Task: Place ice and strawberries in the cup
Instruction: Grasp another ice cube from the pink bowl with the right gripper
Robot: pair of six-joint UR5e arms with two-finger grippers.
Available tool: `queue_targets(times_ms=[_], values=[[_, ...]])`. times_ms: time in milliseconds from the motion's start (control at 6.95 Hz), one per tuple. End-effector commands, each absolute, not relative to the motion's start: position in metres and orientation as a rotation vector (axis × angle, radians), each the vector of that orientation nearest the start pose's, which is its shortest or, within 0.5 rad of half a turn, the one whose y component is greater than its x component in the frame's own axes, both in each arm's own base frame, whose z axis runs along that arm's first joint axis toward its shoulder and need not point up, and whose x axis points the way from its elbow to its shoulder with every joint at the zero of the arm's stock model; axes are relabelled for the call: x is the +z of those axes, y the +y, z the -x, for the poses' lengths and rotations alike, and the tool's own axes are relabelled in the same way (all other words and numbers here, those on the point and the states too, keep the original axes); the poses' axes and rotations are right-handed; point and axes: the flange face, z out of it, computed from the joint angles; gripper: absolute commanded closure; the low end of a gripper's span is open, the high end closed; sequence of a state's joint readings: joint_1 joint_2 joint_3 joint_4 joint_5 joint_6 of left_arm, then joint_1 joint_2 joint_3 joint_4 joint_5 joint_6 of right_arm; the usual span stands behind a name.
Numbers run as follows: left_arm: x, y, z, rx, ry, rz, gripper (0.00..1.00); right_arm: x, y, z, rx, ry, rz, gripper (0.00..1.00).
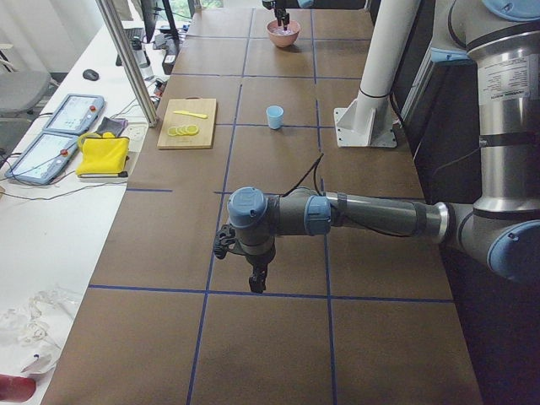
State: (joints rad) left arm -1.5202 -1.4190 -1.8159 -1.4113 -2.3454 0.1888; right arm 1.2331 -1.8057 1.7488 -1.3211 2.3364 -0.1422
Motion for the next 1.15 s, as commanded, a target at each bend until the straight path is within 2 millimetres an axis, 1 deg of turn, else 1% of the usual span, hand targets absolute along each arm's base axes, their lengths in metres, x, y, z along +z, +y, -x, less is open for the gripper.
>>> queue_targets(times_ms=[0,576,1007], values=[[0.6249,-0.4237,0.0422,0.201,0.778,0.011,0.0,0.6514,-0.4017,0.0784,-0.539,-0.783,-0.1,0.28],[0.6249,-0.4237,0.0422,0.201,0.778,0.011,0.0,0.657,-0.3966,0.0768,-0.542,-0.777,-0.09,0.29],[0.6249,-0.4237,0.0422,0.201,0.778,0.011,0.0,0.6601,-0.3955,0.0753,-0.541,-0.763,-0.086,0.34]])
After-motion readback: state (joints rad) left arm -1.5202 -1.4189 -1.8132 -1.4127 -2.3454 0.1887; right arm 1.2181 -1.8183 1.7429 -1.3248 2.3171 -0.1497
